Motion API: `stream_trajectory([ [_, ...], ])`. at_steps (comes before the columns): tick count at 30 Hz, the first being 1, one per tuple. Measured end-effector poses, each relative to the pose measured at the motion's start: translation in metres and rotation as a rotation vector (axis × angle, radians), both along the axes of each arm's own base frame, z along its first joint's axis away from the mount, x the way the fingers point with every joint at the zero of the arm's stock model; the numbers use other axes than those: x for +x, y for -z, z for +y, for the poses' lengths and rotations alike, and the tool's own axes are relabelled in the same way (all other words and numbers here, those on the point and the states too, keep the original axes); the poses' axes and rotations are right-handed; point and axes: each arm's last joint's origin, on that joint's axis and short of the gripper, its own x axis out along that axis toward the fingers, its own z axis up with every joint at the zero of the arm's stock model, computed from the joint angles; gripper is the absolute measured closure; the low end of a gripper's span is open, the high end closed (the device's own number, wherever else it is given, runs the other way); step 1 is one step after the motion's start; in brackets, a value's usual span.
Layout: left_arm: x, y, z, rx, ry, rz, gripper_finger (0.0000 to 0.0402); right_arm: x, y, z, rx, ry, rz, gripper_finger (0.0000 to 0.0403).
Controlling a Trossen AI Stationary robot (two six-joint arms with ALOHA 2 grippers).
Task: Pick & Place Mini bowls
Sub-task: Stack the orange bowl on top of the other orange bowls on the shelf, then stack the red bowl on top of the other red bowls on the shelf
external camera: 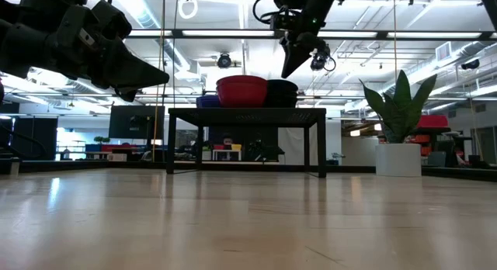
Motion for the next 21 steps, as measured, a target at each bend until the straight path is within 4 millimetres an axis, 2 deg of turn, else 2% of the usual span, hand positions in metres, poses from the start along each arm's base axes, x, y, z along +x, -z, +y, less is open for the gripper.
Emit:
stream_trajectory([
  [6, 0.000, 0.000, 0.000, 0.000, 0.000, 0.002, 0.0387, -0.001, 0.004, -0.009, 0.001, 0.042, -0.016, 0.0392],
  [15, 0.000, 0.000, 0.000, 0.000, 0.000, 0.002, 0.0388, 0.000, 0.003, -0.006, -0.001, 0.039, -0.021, 0.0393],
  [18, 0.000, 0.000, 0.000, 0.000, 0.000, 0.002, 0.0387, 0.001, 0.000, 0.003, 0.020, 0.060, -0.032, 0.0395],
  [21, 0.000, 0.000, 0.000, 0.000, 0.000, 0.003, 0.0387, 0.005, -0.001, 0.030, 0.078, 0.073, -0.024, 0.0400],
])
